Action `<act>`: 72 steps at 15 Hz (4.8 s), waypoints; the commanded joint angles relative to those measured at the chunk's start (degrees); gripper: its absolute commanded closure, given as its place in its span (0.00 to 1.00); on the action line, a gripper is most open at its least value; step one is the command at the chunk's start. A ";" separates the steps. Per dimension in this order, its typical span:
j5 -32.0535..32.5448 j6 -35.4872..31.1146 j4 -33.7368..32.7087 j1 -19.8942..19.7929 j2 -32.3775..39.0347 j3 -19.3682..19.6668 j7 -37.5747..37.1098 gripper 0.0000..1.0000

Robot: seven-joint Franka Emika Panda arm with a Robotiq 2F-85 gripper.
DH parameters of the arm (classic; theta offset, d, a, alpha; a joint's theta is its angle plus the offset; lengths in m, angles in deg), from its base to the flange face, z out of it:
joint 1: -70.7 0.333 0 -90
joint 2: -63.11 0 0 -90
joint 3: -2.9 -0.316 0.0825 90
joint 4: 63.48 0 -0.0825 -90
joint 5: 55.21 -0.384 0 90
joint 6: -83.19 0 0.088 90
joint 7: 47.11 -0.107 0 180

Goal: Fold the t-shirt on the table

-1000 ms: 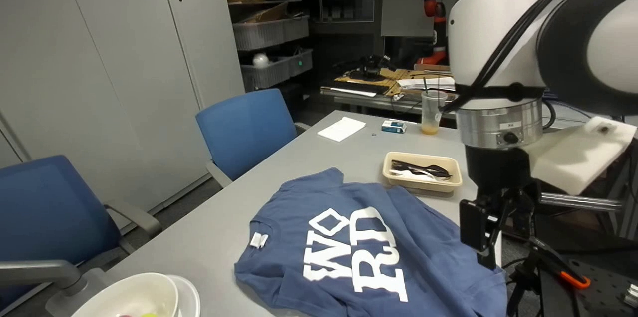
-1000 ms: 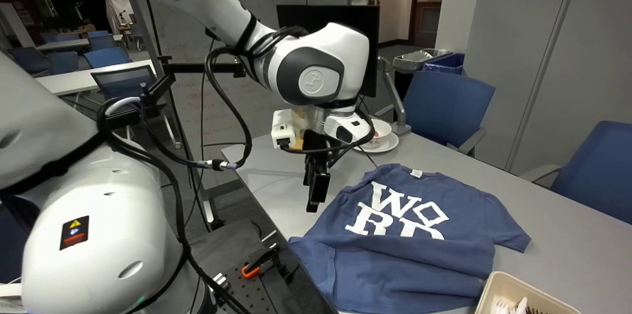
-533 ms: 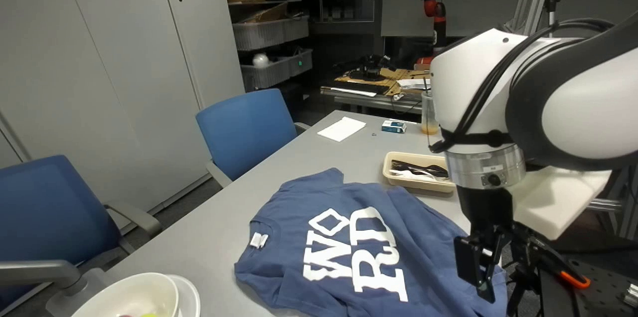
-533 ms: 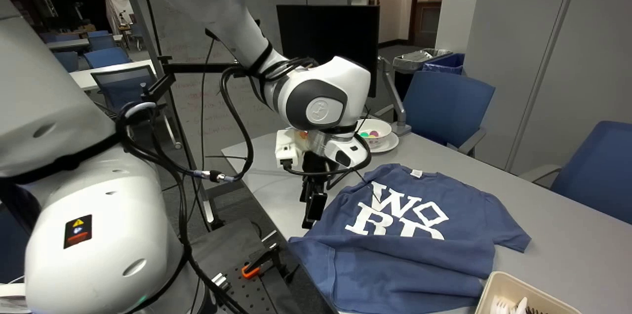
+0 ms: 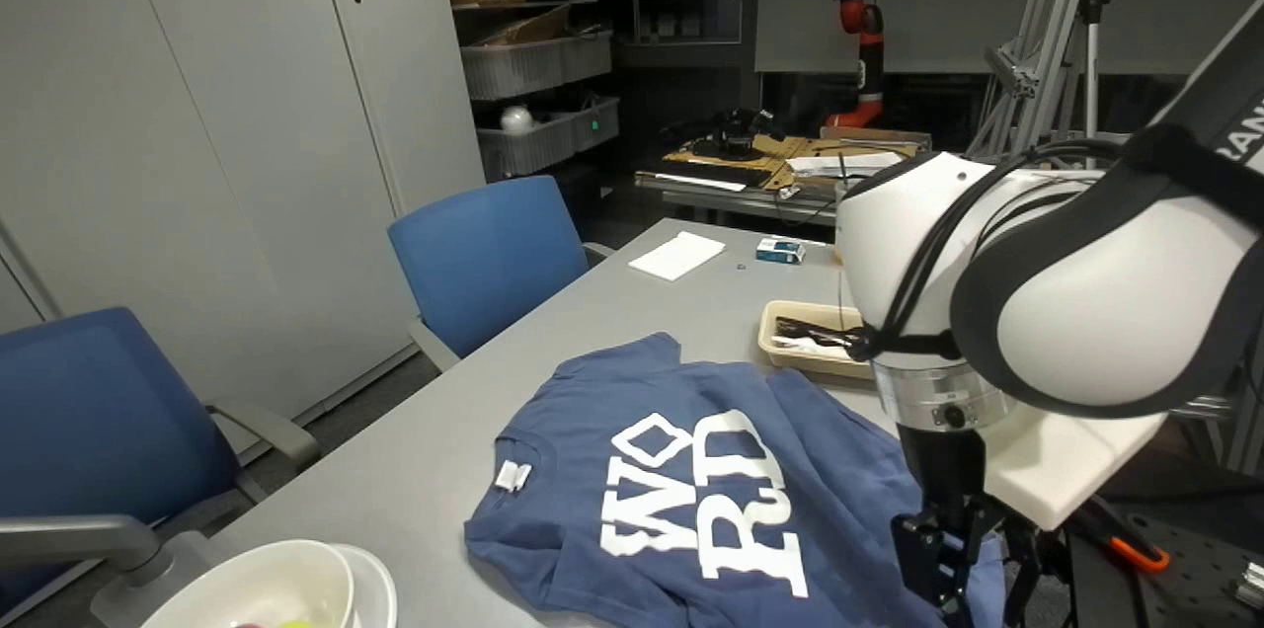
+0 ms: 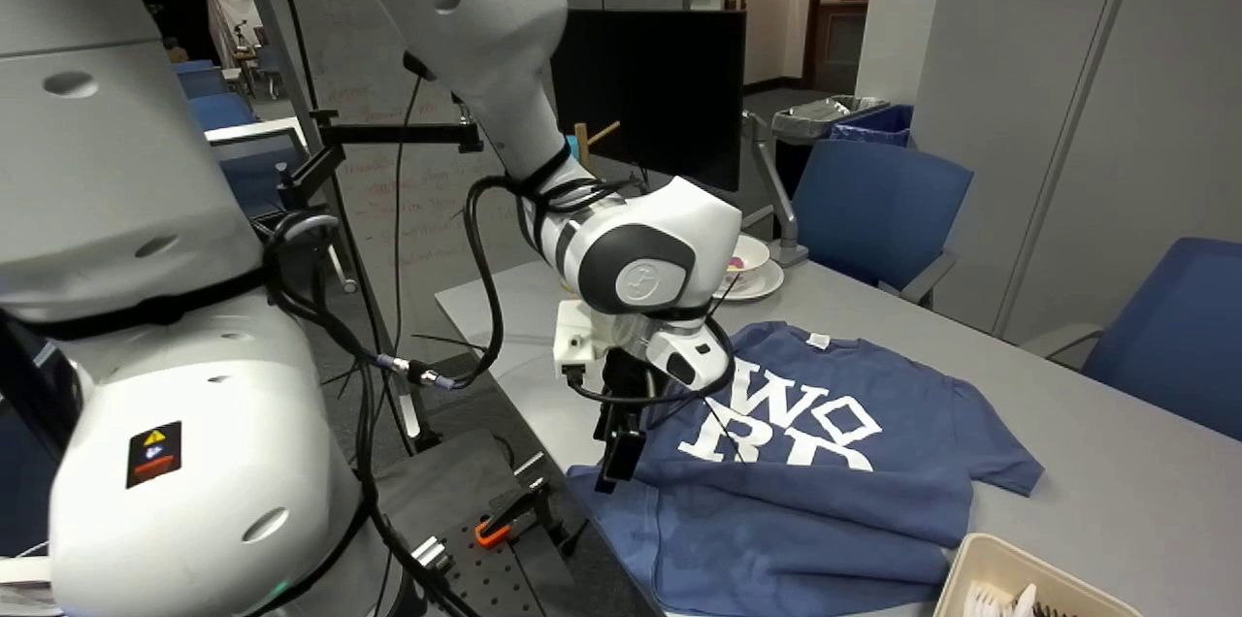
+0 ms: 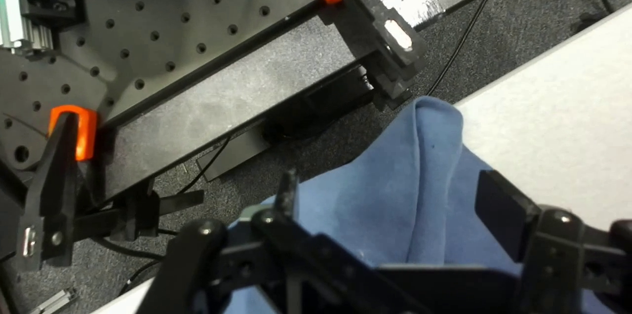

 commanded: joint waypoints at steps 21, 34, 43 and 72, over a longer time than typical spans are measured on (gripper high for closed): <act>0.88 -6.06 -0.98 2.17 7.57 3.79 0.90 1.00; 14.52 16.18 -6.47 4.39 -14.42 -4.83 -13.15 0.99; 24.03 2.99 -15.50 2.46 -11.96 -8.77 -23.20 0.99; 55.03 -5.57 -47.38 10.61 22.66 -2.23 -42.16 0.99</act>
